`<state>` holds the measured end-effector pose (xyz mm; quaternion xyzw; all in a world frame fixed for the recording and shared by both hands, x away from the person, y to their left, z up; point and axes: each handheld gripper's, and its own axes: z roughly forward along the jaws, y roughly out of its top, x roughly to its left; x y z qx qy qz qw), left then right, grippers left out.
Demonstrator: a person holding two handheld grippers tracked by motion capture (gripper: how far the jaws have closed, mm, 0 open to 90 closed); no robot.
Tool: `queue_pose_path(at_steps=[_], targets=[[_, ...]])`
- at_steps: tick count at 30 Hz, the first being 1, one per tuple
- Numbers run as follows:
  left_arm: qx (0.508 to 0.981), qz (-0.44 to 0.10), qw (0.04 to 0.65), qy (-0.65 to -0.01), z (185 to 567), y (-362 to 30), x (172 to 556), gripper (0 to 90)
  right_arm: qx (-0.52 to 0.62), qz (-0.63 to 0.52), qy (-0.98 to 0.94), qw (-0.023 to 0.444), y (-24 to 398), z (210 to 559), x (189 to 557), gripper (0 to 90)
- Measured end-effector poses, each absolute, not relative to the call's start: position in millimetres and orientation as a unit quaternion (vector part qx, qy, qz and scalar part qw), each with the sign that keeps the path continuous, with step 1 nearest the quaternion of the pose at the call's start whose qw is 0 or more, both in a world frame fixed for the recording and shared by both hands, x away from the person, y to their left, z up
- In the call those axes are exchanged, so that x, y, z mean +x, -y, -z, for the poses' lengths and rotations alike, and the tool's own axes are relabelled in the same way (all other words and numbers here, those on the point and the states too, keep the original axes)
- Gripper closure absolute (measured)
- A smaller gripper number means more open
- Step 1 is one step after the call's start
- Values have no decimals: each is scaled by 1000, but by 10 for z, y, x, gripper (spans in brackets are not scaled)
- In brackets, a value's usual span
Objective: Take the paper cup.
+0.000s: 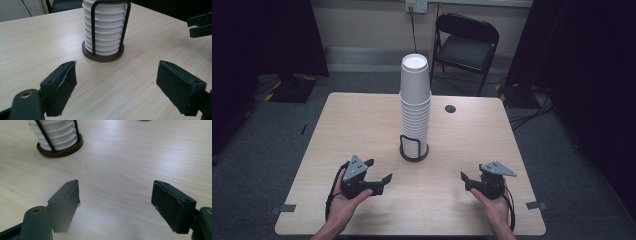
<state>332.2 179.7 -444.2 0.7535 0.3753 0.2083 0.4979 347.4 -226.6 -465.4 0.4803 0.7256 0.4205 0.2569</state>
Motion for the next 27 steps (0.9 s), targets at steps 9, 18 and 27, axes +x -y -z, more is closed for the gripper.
queue_pose_path(at_steps=[9,18,27], targets=[[758,-201,494,-375,4479,-1758,3364,170,474,-429,-730,241,2240,4640,3474,272],[756,-194,497,-380,4491,-1771,3367,171,452,-465,-722,240,2174,4533,3413,325],[753,-206,496,-380,4490,-1790,3316,164,448,-478,-717,237,2147,4325,3362,267]])
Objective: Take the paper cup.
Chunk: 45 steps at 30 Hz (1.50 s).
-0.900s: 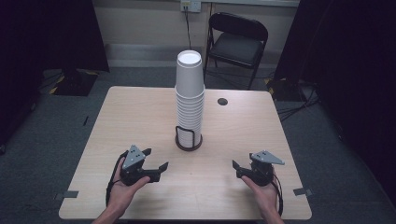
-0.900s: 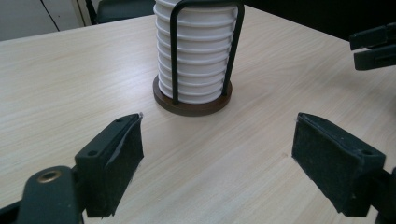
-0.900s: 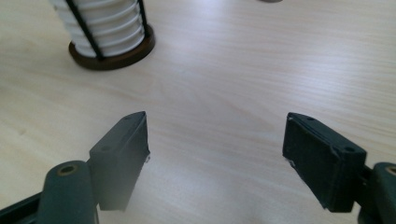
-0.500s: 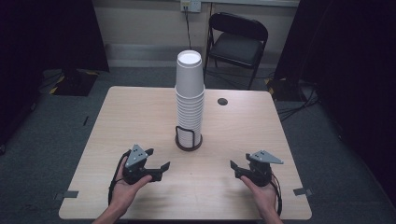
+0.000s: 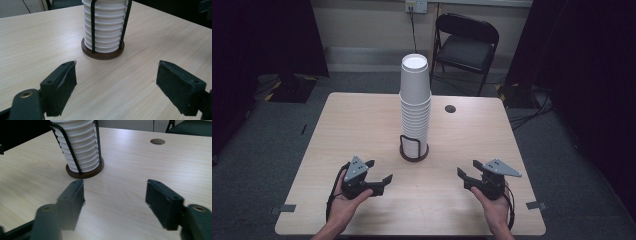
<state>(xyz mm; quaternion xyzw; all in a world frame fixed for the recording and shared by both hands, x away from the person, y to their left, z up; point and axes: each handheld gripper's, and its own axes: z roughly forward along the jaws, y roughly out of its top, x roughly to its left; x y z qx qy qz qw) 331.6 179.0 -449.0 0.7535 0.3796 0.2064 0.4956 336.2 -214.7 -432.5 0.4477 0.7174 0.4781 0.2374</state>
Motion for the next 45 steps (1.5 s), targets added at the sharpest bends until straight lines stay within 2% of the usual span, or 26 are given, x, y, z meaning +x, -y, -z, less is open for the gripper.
queue_pose_path(at_steps=[5,10,18,29,45], targets=[[756,-201,496,-377,4494,-1771,3327,170,447,-483,-717,230,2143,4258,3388,203],[759,-191,492,-380,4511,-1771,3344,191,437,-489,-722,220,2114,4184,3406,195],[756,-195,490,-387,4497,-1778,3329,169,429,-499,-720,219,2059,4037,3440,152],[750,-199,491,-396,4491,-1807,3333,160,409,-517,-723,205,1949,3865,3582,139],[754,-197,489,-392,4500,-1787,3336,161,386,-540,-717,212,1765,3612,3729,139]])
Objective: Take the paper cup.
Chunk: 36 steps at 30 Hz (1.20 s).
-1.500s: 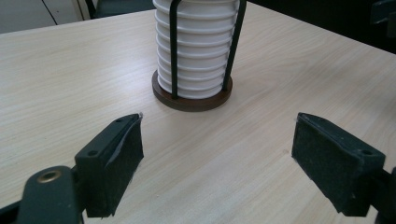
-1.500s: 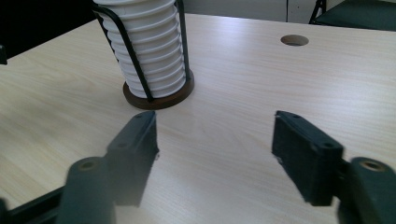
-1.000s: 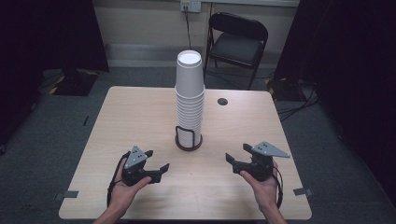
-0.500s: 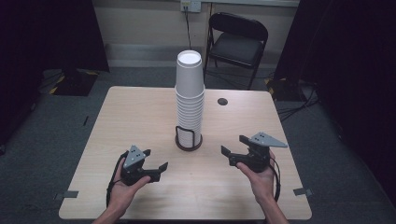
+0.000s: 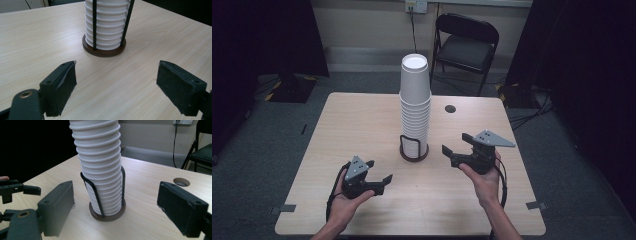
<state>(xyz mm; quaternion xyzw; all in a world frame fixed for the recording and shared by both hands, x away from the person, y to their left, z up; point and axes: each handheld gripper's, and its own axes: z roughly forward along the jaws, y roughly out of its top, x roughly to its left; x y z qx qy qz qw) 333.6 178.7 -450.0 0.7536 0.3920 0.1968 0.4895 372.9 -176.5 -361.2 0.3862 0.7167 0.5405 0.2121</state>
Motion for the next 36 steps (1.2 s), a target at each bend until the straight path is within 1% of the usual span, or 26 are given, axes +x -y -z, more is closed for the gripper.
queue_pose_path(at_steps=[21,24,36], targets=[[752,-199,489,-395,4501,-1804,3341,164,354,-567,-714,209,1527,3275,3938,139],[753,-198,488,-394,4502,-1796,3338,164,347,-569,-714,214,1467,3197,3976,139],[751,-198,489,-396,4500,-1816,3342,164,337,-581,-708,217,1408,2968,4044,139]])
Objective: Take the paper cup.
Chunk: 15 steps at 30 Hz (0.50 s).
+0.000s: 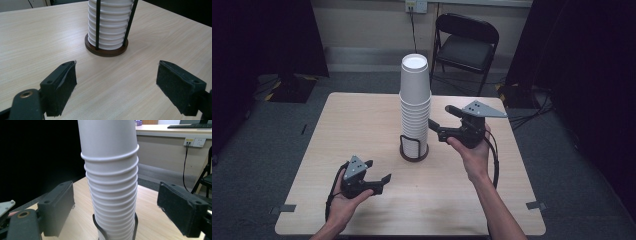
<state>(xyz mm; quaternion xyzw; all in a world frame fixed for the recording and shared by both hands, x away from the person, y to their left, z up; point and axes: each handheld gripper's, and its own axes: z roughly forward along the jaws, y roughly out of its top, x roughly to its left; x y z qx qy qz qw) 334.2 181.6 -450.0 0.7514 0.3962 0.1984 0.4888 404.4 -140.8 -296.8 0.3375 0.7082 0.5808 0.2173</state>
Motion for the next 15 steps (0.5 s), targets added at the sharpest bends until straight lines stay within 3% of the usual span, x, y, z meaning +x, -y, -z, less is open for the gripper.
queue_pose_path(at_steps=[15], targets=[[752,-196,488,-397,4507,-1809,3345,164,309,-596,-707,221,1250,2577,4156,137]])
